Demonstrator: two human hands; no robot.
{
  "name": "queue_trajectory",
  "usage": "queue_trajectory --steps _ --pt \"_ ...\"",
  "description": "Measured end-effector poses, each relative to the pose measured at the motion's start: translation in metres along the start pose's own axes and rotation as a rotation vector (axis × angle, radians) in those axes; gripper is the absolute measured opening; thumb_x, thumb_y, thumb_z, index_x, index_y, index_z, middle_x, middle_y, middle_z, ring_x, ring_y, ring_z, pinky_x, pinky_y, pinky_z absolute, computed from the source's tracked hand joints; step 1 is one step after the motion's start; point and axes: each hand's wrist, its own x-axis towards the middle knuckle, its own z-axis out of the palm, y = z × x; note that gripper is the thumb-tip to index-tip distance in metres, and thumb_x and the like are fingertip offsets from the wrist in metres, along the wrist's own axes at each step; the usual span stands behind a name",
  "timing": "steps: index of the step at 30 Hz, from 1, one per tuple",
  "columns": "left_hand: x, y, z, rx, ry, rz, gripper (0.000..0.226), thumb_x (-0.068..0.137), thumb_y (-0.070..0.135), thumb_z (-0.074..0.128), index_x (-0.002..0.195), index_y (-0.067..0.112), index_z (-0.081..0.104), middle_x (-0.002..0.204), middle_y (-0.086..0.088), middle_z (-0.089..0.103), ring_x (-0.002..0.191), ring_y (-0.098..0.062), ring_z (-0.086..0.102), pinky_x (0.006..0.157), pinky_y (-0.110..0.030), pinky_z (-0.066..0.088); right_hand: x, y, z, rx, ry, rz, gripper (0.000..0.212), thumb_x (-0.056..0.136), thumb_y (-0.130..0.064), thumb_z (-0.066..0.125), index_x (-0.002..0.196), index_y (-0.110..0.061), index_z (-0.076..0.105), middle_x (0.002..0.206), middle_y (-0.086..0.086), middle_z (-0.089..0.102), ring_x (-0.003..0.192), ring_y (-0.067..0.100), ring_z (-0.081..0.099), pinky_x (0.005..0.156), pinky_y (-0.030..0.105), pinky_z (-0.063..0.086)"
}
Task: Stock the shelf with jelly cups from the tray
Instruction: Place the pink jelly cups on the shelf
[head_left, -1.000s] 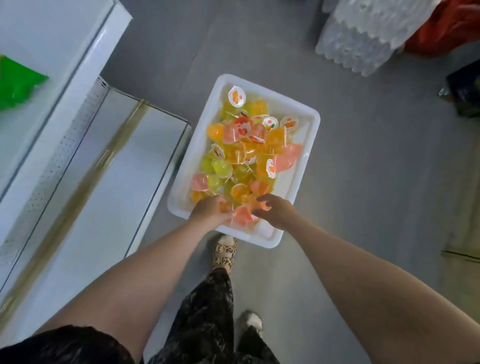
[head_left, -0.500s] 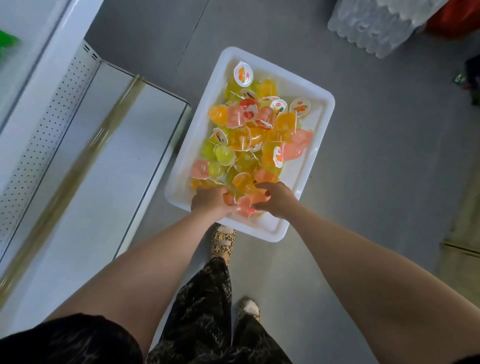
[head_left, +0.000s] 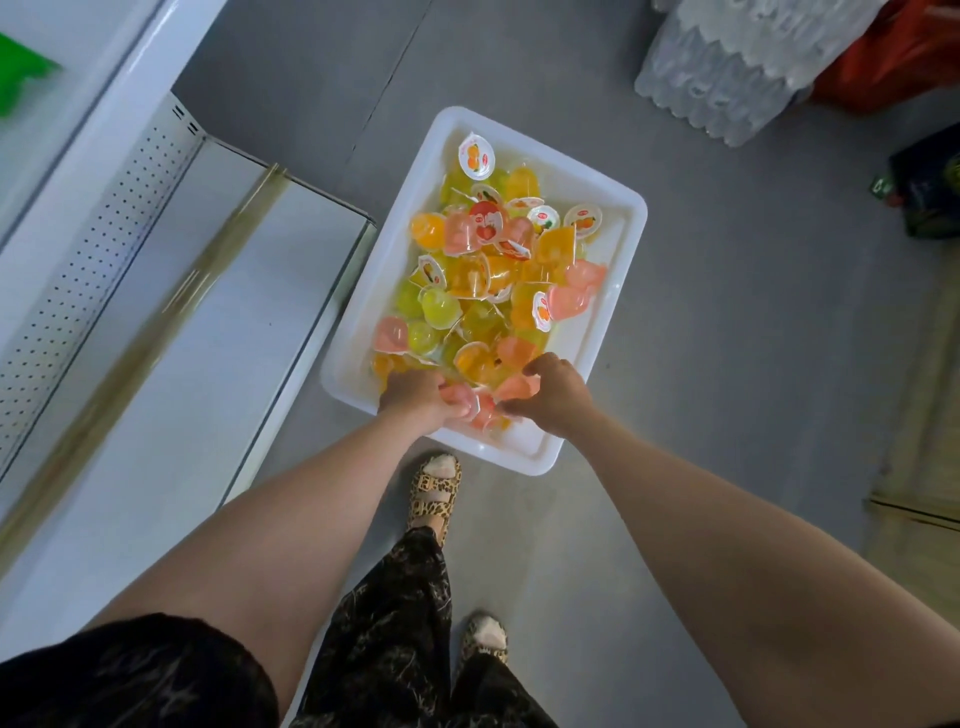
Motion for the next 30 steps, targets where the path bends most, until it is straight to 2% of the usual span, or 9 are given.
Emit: queue_trajectory --steps 6,8,11,16,19,21,25,27,30 --pt "-0.038 0.015 -0.009 -0.438 0.097 -0.033 0.055 0.078 0.042 0.079 0.122 0.014 0.06 0.116 -0.003 0.064 0.097 -0.019 0.057 0.077 -0.028 0.042 -0.037 0.006 -0.019 0.366 0.01 0.089 0.076 0.069 -0.044 0.086 0.128 -0.017 0.047 0.115 0.004 0.06 0.097 0.023 0.062 0.086 0.037 0.054" --pt "-0.058 0.021 -0.013 -0.65 0.124 -0.018 0.061 0.077 0.038 0.081 0.128 0.021 0.054 0.123 -0.001 0.059 0.105 -0.019 0.055 0.086 -0.032 0.047 -0.056 0.005 -0.028 0.509 0.003 0.061 0.077 0.071 -0.04 0.085 0.135 -0.022 0.046 0.115 0.007 0.061 0.093 0.023 0.064 0.086 0.037 0.055" --pt "-0.096 0.03 -0.02 -0.911 0.105 0.069 0.064 0.081 0.029 0.08 0.136 0.037 0.048 0.13 0.005 0.052 0.117 -0.017 0.052 0.1 -0.039 0.048 -0.086 0.002 -0.041 0.637 -0.005 0.017 0.064 0.073 -0.034 0.085 0.128 -0.02 0.056 0.111 0.012 0.062 0.086 0.022 0.063 0.089 0.036 0.057" --pt "-0.175 0.041 -0.029 -1.247 0.099 0.179 0.038 0.082 0.013 0.077 0.113 0.026 0.059 0.118 0.0 0.065 0.098 -0.019 0.066 0.08 -0.032 0.053 -0.149 -0.001 -0.061 0.696 -0.001 -0.09 0.066 0.07 -0.032 0.088 0.123 -0.01 0.056 0.116 0.01 0.062 0.079 0.019 0.063 0.082 0.034 0.059" --pt "-0.23 0.041 -0.033 -1.366 0.169 0.214 0.032 0.084 0.012 0.074 0.106 0.024 0.055 0.11 -0.003 0.064 0.085 -0.016 0.062 0.068 -0.026 0.048 -0.2 -0.006 -0.069 0.723 0.003 -0.184 0.068 0.068 -0.033 0.089 0.122 -0.009 0.055 0.12 0.011 0.06 0.078 0.019 0.064 0.067 0.027 0.057" --pt "-0.27 0.04 -0.036 -1.434 0.222 0.23 0.031 0.085 0.012 0.073 0.106 0.022 0.053 0.103 -0.006 0.062 0.083 -0.018 0.06 0.066 -0.026 0.047 -0.238 -0.014 -0.073 0.761 -0.004 -0.258 0.055 0.075 -0.025 0.084 0.12 -0.011 0.054 0.11 0.012 0.063 0.076 0.019 0.063 0.064 0.025 0.055" --pt "-0.356 0.034 -0.045 -1.461 0.343 0.341 0.015 0.088 0.021 0.071 0.093 0.019 0.058 0.084 -0.004 0.064 0.067 -0.015 0.059 0.057 -0.022 0.045 -0.309 -0.039 -0.076 0.735 -0.018 -0.431 0.043 0.076 -0.02 0.083 0.113 -0.014 0.062 0.108 0.017 0.068 0.075 0.019 0.063 0.068 0.027 0.053" --pt "-0.399 0.026 -0.056 -1.423 0.403 0.407 0.02 0.088 0.028 0.071 0.098 0.012 0.064 0.083 -0.004 0.066 0.06 -0.011 0.06 0.049 -0.018 0.047 -0.344 -0.058 -0.075 0.702 -0.01 -0.53 0.042 0.073 -0.023 0.086 0.106 -0.01 0.064 0.107 0.019 0.068 0.08 0.023 0.062 0.071 0.031 0.052" --pt "-0.466 0.008 -0.079 -1.399 0.554 0.467 0.021 0.086 0.027 0.073 0.096 0.016 0.059 0.091 -0.004 0.072 0.06 -0.01 0.063 0.051 -0.021 0.052 -0.403 -0.093 -0.072 0.686 0.007 -0.658 0.022 0.078 -0.014 0.082 0.085 -0.014 0.061 0.08 0.005 0.068 0.075 0.021 0.057 0.073 0.035 0.049"
